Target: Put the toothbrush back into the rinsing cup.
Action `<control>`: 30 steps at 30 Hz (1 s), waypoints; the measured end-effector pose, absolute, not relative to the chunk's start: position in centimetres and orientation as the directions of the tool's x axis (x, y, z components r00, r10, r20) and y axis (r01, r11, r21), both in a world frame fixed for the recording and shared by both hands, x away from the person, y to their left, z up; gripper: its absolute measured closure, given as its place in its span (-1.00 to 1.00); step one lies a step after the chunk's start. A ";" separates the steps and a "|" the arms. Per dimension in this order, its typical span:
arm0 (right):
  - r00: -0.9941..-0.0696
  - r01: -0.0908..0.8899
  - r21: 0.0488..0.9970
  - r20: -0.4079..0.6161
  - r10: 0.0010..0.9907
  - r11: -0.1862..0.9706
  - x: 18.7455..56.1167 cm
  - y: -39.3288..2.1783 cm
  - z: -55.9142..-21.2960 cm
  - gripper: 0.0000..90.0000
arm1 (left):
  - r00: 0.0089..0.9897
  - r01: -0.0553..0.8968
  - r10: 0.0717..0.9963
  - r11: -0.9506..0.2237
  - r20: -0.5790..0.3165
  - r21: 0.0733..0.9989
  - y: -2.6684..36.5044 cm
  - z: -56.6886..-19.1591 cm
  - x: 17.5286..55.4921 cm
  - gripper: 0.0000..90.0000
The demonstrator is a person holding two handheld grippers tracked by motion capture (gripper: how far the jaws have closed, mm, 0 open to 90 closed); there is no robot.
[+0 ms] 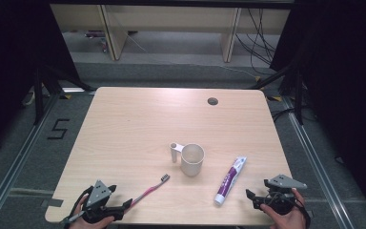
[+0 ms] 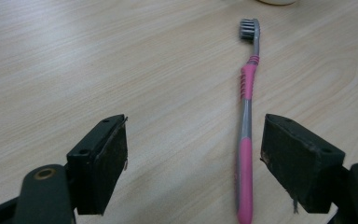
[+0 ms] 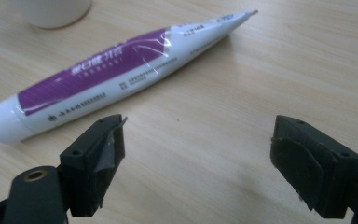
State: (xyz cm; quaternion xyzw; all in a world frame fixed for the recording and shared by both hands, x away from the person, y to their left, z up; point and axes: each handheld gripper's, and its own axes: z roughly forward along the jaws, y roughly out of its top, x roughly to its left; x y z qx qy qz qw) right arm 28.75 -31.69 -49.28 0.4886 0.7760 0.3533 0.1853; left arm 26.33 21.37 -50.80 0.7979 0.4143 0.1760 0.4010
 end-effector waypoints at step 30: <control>-0.470 0.613 0.731 0.034 0.882 0.299 28.8 -31.7 -49.3 -0.52 | 0.634 0.540 0.771 -0.382 -0.064 0.750 21.1 -51.1 27.0 -0.42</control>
